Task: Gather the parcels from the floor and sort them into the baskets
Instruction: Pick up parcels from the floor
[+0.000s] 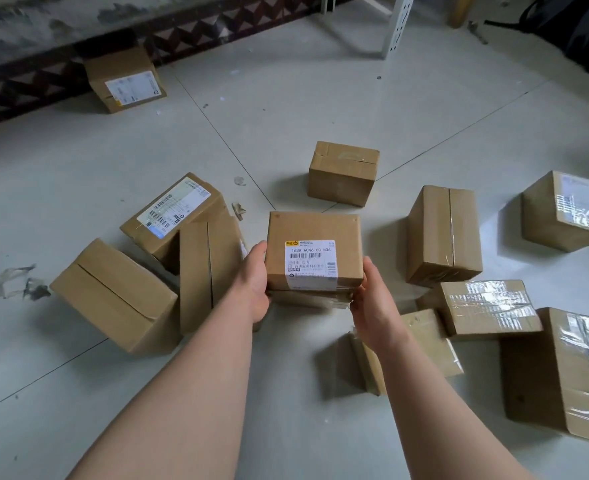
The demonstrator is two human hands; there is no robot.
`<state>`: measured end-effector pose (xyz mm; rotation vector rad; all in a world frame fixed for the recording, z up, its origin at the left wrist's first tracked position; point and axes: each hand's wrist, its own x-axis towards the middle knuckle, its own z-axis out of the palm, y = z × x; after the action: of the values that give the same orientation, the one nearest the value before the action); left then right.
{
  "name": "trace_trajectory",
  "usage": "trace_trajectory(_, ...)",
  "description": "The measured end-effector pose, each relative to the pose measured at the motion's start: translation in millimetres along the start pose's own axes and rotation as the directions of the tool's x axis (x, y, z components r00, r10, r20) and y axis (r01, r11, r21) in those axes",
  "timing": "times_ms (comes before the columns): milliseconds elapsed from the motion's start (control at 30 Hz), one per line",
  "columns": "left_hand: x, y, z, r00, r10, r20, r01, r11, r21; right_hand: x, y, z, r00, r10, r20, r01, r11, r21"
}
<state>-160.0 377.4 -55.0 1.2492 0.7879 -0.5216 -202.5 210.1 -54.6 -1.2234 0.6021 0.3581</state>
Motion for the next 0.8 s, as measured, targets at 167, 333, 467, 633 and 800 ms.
trace_trajectory(167,-41,32,17,0.999,0.025,0.043,-0.025,1.0,0.016,-49,-46,-1,0.995,-0.029,-0.093,0.029,1.0,0.0)
trace_trajectory(333,-134,84,12,1.0,0.015,0.027,-0.016,0.998,0.059,-121,-126,20,0.993,0.006,-0.12,-0.019,0.994,-0.108)
trace_trajectory(467,-227,133,1,0.999,0.042,0.006,-0.042,0.999,0.034,-191,-200,54,0.997,0.009,-0.075,-0.024,0.981,-0.194)
trace_trajectory(633,-373,217,-13,0.993,0.105,-0.048,-0.103,0.994,0.043,-296,-299,106,1.0,-0.004,0.029,0.011,0.973,-0.23)
trace_trajectory(800,-537,304,-42,0.968,0.222,-0.117,-0.218,0.975,0.047,-412,-396,175,0.992,-0.021,0.123,0.055,0.958,-0.281)
